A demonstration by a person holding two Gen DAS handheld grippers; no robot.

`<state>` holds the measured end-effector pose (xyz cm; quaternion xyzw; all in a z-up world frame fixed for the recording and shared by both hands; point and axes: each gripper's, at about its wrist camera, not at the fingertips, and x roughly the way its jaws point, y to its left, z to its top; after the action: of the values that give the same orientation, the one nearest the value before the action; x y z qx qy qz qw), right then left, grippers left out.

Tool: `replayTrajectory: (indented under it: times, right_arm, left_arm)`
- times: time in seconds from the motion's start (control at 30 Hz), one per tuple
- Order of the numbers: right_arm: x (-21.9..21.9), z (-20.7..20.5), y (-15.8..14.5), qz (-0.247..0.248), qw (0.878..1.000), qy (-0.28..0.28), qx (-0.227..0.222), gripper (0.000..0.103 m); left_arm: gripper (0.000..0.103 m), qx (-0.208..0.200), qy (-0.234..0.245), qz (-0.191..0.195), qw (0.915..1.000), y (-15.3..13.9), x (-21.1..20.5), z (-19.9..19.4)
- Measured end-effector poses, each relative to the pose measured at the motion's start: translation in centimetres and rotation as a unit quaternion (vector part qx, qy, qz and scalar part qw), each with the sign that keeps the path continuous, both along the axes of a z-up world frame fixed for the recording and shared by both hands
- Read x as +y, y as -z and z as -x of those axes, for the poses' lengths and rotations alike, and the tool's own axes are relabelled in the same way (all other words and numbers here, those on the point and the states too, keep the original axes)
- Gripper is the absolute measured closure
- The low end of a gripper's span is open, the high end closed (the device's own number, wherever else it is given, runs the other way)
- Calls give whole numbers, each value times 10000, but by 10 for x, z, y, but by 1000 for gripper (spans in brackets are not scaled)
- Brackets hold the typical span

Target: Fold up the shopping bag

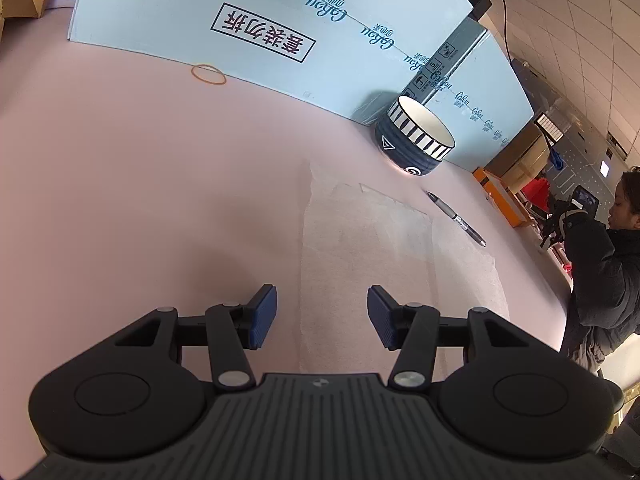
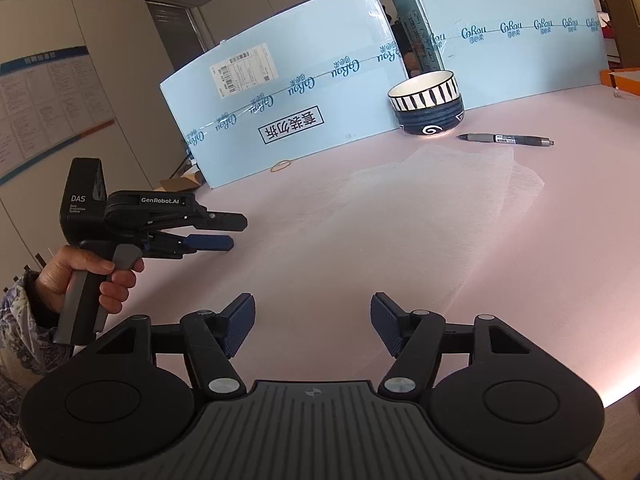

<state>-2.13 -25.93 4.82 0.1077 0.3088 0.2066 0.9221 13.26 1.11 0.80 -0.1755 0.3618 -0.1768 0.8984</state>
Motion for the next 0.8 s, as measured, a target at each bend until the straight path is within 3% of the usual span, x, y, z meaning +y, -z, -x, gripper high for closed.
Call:
replayTrajectory:
  times: [0.23, 0.3, 0.4, 0.5, 0.53, 0.6, 0.67, 0.8]
  right_arm:
    - [14, 1, 9, 682, 9970, -324, -197, 40]
    - [18, 4, 12, 984, 9937, -416, -333, 45]
    - [21, 10, 15, 1370, 9879, -454, -574, 63]
    - [15, 9, 15, 1375, 9880, -378, -601, 82]
    - [13, 9, 14, 1377, 9880, -345, -606, 87]
    - [9, 8, 15, 1327, 9888, -305, -617, 96]
    - [6, 8, 16, 1272, 9895, -276, -624, 99]
    - [3, 7, 15, 1204, 9902, -254, -656, 102]
  left_arm:
    - [42, -519, 235, -1021, 9931, 1, -34, -6]
    - [41, -587, 300, -1271, 9897, 2, -43, -10]
    - [44, -711, 480, -1742, 9810, 3, -58, -17]
    - [64, -832, 519, -2015, 9746, 6, -65, -23]
    - [77, -832, 519, -1981, 9753, 6, -65, -24]
    - [94, -769, 505, -1818, 9790, 5, -61, -28]
    - [103, -732, 521, -1700, 9813, 4, -58, -29]
    - [103, -693, 737, -1547, 9828, 3, -60, -25]
